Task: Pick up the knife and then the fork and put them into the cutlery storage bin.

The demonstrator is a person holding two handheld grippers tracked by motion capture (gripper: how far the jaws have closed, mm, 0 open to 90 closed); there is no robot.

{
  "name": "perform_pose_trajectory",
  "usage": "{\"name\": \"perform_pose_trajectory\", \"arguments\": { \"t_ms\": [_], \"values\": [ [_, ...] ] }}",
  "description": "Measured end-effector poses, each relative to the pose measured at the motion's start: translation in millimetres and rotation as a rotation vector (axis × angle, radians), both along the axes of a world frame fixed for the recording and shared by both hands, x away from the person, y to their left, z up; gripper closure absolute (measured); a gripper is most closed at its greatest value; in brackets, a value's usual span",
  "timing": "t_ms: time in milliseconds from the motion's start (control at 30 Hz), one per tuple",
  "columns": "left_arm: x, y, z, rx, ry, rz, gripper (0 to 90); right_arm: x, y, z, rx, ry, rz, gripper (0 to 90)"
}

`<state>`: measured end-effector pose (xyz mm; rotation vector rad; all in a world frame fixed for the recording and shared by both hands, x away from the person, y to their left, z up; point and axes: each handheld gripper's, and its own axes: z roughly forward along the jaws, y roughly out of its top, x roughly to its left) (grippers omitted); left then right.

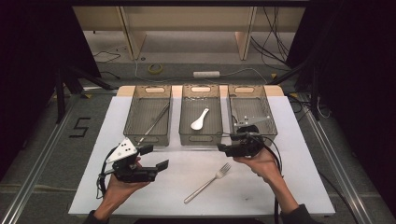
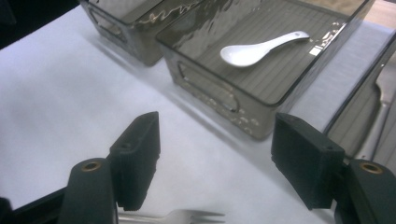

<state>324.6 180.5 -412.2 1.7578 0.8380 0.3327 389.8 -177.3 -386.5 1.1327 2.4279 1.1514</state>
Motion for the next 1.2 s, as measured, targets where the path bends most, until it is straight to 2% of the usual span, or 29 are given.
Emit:
{"name": "perform_pose_trajectory", "arguments": {
  "t_ms": [100,433,867,1067,1200],
  "values": [
    [-0.1,0.4,0.3,-0.001,0.001,0.0,16.3,-8.3,3.1,-4.7,0.019,0.006,0.017,33.6],
    [-0.3,1.0,0.6,-0.002,-0.001,0.001,16.3,-27.2,24.2,-19.9,0.016,0.025,0.093,40.7],
    [-0.3,0.7,0.4,-0.003,-0.004,0.001,16.3,-41.2,48.6,-38.1,0.0,0.062,0.21,73.4],
    [-0.5,0.6,0.6,-0.002,-0.004,0.0,16.3,-45.8,59.1,-47.6,-0.024,0.086,0.246,85.7],
    [-0.6,0.8,0.8,-0.001,-0.005,0.0,16.3,-49.9,67.7,-55.4,-0.068,0.105,0.282,90.0]
  ]
}}
